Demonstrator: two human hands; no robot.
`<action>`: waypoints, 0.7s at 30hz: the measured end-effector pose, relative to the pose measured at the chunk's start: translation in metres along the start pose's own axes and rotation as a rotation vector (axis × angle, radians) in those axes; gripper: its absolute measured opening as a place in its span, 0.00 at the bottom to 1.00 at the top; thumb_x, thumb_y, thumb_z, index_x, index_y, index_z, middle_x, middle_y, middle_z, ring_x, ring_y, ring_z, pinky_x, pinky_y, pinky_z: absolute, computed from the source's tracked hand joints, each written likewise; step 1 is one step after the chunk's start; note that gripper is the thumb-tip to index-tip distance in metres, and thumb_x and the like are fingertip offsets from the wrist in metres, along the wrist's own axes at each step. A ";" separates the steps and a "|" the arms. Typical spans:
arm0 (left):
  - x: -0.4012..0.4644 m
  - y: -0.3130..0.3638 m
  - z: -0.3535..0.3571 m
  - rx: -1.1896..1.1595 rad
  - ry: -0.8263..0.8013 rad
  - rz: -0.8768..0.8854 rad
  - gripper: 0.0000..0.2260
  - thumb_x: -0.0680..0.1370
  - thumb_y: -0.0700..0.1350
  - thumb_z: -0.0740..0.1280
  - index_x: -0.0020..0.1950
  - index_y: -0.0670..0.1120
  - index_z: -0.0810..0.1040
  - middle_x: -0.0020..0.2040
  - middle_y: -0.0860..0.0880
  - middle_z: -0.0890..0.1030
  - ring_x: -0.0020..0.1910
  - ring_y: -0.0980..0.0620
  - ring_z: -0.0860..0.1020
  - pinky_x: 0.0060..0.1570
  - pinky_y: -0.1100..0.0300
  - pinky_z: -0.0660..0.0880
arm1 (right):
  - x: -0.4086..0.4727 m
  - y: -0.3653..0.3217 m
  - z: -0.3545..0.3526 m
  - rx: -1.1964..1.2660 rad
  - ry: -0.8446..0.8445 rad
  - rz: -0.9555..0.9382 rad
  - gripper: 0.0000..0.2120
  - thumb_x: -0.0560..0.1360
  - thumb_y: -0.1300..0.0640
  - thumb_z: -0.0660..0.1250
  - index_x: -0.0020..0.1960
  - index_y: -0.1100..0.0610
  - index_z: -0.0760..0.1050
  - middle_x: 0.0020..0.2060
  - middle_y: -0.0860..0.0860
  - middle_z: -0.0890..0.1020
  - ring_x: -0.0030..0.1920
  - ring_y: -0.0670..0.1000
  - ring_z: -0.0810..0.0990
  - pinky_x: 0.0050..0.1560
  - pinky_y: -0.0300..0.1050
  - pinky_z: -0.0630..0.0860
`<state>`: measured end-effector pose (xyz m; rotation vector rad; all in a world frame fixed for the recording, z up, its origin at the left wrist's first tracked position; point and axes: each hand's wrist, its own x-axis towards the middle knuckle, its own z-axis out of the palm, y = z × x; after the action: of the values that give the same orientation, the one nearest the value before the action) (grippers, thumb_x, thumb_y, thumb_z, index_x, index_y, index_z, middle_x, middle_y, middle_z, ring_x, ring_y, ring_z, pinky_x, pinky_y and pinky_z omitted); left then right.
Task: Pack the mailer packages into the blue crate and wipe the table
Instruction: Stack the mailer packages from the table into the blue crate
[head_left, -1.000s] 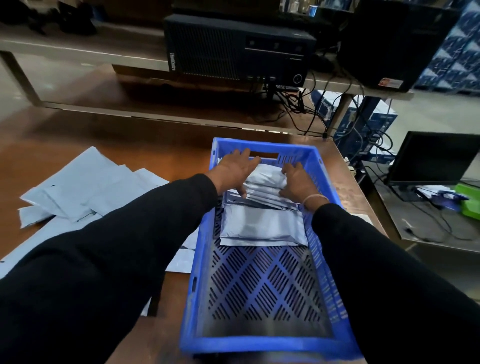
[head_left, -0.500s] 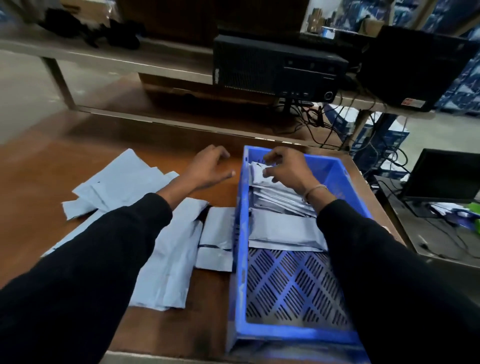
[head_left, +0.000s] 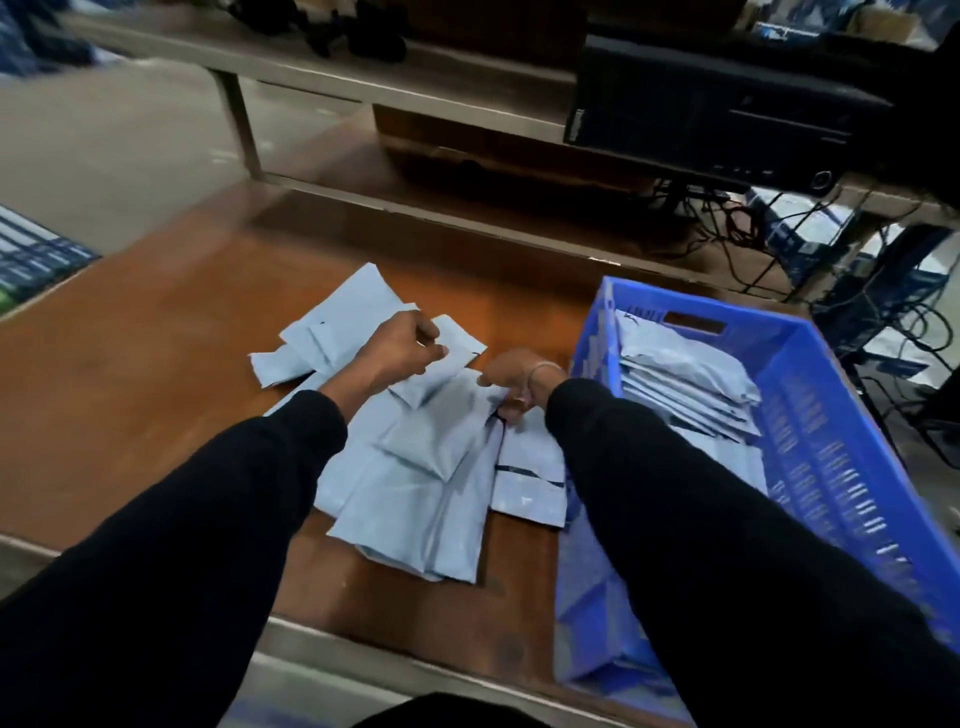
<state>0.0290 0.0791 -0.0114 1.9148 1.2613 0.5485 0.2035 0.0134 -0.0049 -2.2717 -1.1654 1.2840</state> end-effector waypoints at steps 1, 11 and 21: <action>0.000 -0.004 -0.002 -0.016 -0.005 -0.013 0.14 0.78 0.45 0.74 0.62 0.44 0.78 0.57 0.46 0.81 0.49 0.47 0.84 0.52 0.48 0.84 | 0.005 -0.003 0.009 0.029 0.039 -0.024 0.07 0.80 0.61 0.64 0.55 0.63 0.75 0.48 0.62 0.78 0.43 0.61 0.78 0.41 0.55 0.80; 0.003 -0.027 -0.013 -0.192 -0.052 -0.041 0.12 0.77 0.43 0.74 0.58 0.41 0.79 0.49 0.41 0.84 0.46 0.45 0.86 0.54 0.46 0.83 | 0.010 -0.019 0.005 0.084 0.168 -0.048 0.18 0.82 0.62 0.59 0.70 0.66 0.71 0.65 0.61 0.77 0.64 0.59 0.77 0.55 0.46 0.76; 0.005 -0.001 0.000 -0.455 -0.209 -0.158 0.19 0.78 0.57 0.71 0.57 0.42 0.82 0.49 0.47 0.85 0.53 0.46 0.84 0.49 0.54 0.82 | -0.002 -0.040 -0.048 0.513 0.311 -0.022 0.06 0.76 0.73 0.65 0.45 0.63 0.74 0.37 0.59 0.77 0.33 0.55 0.79 0.22 0.40 0.75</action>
<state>0.0307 0.0835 -0.0123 1.4400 1.0375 0.4889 0.2215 0.0439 0.0464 -1.9718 -0.6579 1.0244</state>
